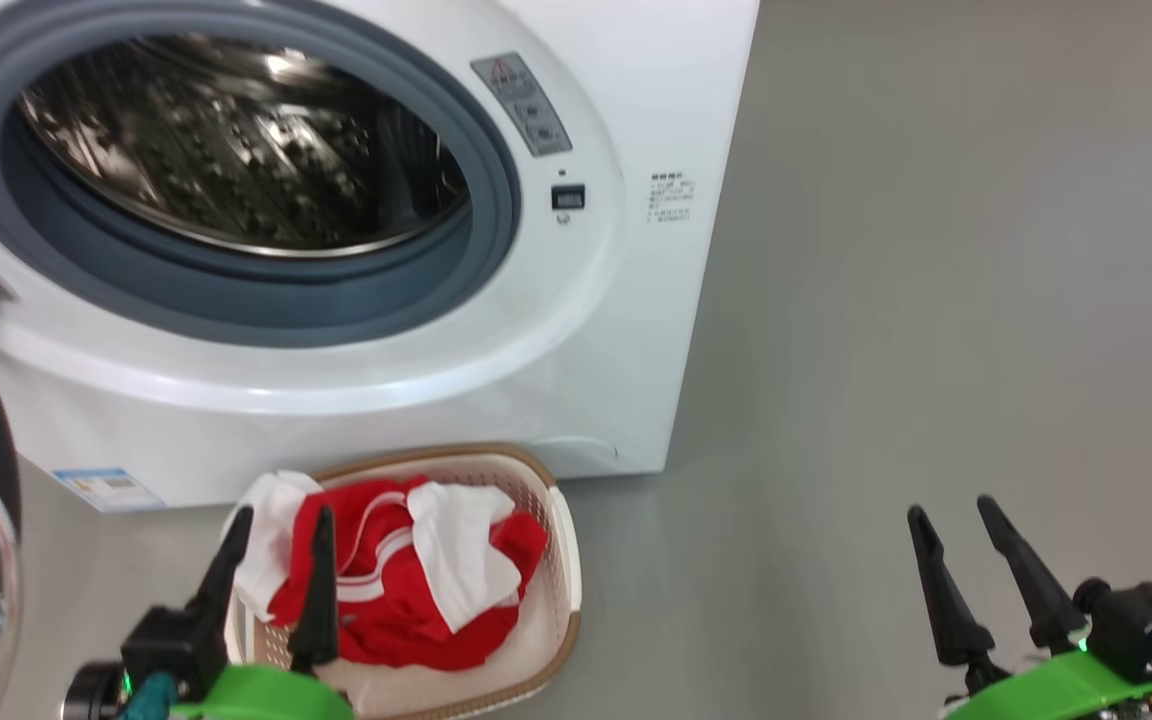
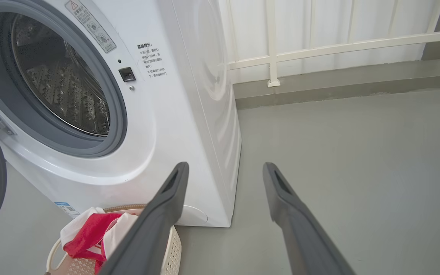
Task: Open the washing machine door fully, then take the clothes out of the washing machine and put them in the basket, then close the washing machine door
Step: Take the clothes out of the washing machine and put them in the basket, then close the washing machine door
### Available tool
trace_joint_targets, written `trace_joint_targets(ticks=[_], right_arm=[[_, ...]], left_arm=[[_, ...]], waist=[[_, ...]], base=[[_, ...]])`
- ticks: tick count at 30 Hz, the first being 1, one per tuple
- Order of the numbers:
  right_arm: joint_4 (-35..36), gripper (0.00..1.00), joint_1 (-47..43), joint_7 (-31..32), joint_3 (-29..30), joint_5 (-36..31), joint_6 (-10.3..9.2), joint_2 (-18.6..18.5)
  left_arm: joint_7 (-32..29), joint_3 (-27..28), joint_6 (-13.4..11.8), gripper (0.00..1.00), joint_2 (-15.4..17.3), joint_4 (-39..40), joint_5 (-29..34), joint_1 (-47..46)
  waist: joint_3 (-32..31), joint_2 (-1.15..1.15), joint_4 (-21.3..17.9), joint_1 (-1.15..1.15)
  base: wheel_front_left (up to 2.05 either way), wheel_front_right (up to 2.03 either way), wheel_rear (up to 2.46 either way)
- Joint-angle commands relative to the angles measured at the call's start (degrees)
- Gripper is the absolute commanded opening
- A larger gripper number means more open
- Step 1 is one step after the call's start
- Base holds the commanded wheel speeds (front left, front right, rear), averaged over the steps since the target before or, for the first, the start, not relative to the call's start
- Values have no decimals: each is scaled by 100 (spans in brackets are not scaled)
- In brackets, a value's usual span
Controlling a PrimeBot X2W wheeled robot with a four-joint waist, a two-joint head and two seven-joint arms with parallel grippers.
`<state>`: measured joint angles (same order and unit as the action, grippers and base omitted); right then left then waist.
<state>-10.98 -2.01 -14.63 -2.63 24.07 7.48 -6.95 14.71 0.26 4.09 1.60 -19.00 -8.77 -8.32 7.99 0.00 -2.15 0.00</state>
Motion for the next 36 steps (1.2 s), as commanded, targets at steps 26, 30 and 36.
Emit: trace_joint_targets(ticks=[26, 30, 36], right_arm=[[215, 100, -701, -37, 133, -147, 1, 31], [213, 100, -689, -37, 130, -149, 1, 31], [208, 100, -668, -37, 123, -144, 1, 33]], left_arm=[[29, 189, -86, 100, 128, 1051, -171, 1399], [29, 170, -92, 100, 128, 1077, -174, 1358], [29, 147, -102, 100, 128, 1104, -181, 1342]], waist=[[-636, 0, 76, 0], [-606, 0, 75, 0], [-581, 0, 72, 0]], base=[[0, 0, 0], [0, 0, 0], [0, 0, 0]])
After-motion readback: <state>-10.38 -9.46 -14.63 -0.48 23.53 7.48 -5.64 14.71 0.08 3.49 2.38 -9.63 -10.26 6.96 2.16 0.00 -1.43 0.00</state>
